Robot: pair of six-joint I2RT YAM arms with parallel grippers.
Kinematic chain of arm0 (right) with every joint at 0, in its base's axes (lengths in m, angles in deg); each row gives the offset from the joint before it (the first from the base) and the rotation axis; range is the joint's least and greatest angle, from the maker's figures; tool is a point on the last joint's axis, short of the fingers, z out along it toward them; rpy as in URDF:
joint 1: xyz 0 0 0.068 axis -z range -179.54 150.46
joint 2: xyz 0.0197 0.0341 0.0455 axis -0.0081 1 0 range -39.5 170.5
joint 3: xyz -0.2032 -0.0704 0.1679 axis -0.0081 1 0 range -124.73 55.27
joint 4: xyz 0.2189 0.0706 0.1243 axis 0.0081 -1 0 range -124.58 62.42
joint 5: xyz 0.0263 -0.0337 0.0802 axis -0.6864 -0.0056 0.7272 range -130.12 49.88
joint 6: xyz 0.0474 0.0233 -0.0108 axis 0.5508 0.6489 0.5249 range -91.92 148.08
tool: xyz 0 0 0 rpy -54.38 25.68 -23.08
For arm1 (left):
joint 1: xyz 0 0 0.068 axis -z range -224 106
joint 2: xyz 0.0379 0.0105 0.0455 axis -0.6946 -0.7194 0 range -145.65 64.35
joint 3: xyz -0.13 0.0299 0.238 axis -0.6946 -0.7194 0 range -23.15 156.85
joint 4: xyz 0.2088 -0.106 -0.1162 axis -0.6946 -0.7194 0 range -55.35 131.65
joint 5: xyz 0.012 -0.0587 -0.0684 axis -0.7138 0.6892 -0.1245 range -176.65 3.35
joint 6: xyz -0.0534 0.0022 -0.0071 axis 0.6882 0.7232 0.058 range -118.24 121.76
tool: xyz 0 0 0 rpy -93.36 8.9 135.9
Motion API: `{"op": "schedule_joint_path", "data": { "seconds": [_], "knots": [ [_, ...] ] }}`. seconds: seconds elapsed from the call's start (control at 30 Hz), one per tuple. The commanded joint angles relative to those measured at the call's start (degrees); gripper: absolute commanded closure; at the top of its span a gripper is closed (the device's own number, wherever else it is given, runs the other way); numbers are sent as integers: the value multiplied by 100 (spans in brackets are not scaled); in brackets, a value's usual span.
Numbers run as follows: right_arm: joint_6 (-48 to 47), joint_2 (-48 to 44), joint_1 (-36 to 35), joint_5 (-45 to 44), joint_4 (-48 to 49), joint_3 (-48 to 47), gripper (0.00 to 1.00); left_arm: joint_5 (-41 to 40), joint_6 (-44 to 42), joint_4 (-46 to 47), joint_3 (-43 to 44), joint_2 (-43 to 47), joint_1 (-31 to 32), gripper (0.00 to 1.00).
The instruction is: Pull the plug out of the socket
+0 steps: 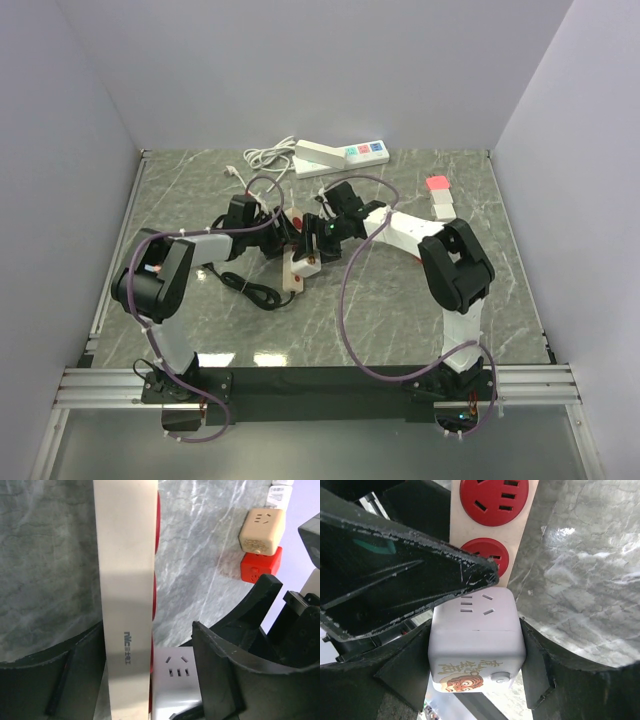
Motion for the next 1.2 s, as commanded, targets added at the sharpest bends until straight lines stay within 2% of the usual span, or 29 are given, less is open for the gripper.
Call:
{"op": "schedule_joint_path", "data": {
  "seconds": [0.0, 0.07, 0.17, 0.3, 0.37, 0.4, 0.43, 0.53, 0.67, 0.77, 0.9, 1.0, 1.17],
  "knots": [
    [-145, 34, -53, 848, 239, -292, 100, 199, 74, 563, 13, -95, 38, 30],
    [-137, 43, -35, 901, 239, -336, 100, 137, -14, 432, 30, -174, 38, 32],
    [-23, 25, -9, 1015, 396, -293, 100, 163, -67, 465, 4, -262, 47, 41],
    [-5, 60, 9, 1077, 379, -336, 100, 295, -5, 615, -93, -385, 82, 74],
    [-22, 86, 0, 1103, 362, -380, 100, 322, 12, 668, -110, -455, 117, 83],
    [-48, 104, 9, 1112, 309, -398, 100, 304, 4, 642, -110, -464, 143, 96],
    [-101, 130, 18, 1103, 213, -485, 100, 278, -14, 616, -101, -482, 143, 99],
    [-321, 113, 253, 1068, -270, -635, 100, 103, -119, 423, -119, -403, 143, 99],
    [-155, -360, 920, 1051, -219, -319, 100, -257, -295, 185, -215, -271, 126, 99],
    [-119, -546, 1168, 902, -236, -213, 100, -346, -339, 132, -242, -253, 108, 99],
    [379, -870, 1099, 717, 157, 128, 100, -399, -339, 88, -216, -332, 91, 99],
    [671, -1012, 758, 655, 632, 638, 100, -425, -313, 97, -181, -350, 91, 99],
    [427, -828, 360, 1085, 529, 727, 100, -425, -374, -8, -93, -315, 91, 99]
  ]
}}
